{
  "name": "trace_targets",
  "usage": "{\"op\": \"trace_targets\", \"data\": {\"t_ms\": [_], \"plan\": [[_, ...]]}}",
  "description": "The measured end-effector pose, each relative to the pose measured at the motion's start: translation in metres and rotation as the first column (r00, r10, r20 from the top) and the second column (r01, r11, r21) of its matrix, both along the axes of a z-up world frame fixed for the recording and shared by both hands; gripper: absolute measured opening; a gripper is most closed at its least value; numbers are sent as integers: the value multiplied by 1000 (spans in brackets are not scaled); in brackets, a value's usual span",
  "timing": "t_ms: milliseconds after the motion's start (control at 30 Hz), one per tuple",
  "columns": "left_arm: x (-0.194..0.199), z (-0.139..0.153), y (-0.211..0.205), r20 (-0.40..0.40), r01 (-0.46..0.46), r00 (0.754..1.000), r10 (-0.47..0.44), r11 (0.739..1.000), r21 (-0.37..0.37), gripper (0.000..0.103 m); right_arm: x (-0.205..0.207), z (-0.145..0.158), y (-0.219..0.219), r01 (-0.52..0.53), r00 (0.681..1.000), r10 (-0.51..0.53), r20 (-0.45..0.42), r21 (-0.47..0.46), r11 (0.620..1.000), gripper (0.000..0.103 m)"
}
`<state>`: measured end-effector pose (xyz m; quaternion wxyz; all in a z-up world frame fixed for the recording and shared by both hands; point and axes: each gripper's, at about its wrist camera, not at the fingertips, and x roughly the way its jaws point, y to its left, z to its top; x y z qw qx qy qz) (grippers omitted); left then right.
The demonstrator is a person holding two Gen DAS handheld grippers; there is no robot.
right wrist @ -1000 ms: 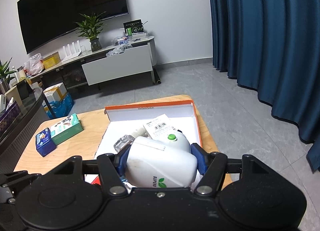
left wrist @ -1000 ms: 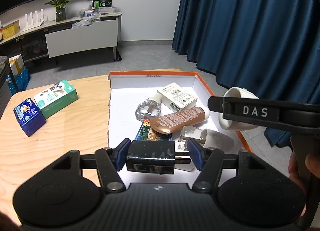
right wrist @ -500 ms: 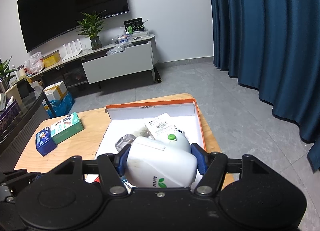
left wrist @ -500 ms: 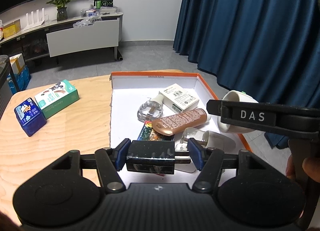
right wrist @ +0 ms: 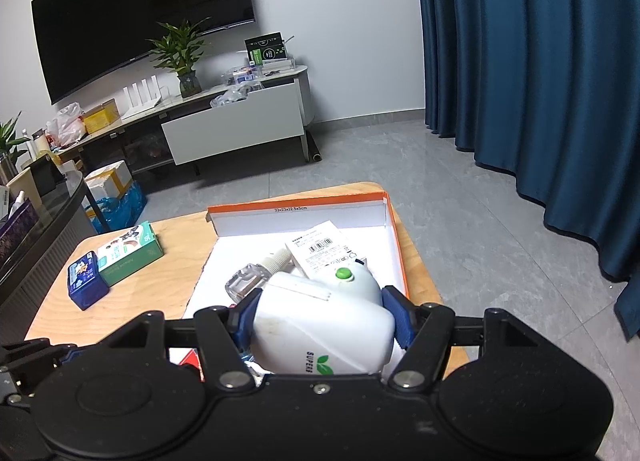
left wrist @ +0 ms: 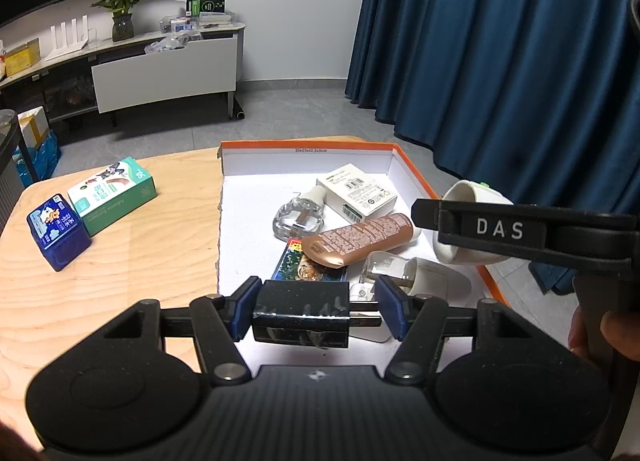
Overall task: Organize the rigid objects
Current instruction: 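Hold the black plug and white diffuser just above the lid with both tools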
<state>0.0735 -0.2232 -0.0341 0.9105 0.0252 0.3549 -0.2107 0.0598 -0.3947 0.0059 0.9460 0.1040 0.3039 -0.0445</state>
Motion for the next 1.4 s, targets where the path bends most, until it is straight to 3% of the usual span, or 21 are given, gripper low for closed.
{"op": "trace_targets", "data": {"t_ms": [1400], "plan": [[3, -5, -4, -20, 20, 1000, -20, 1000, -2, 63, 34, -15, -14, -5, 997, 4, -73, -15, 1000, 77]]}}
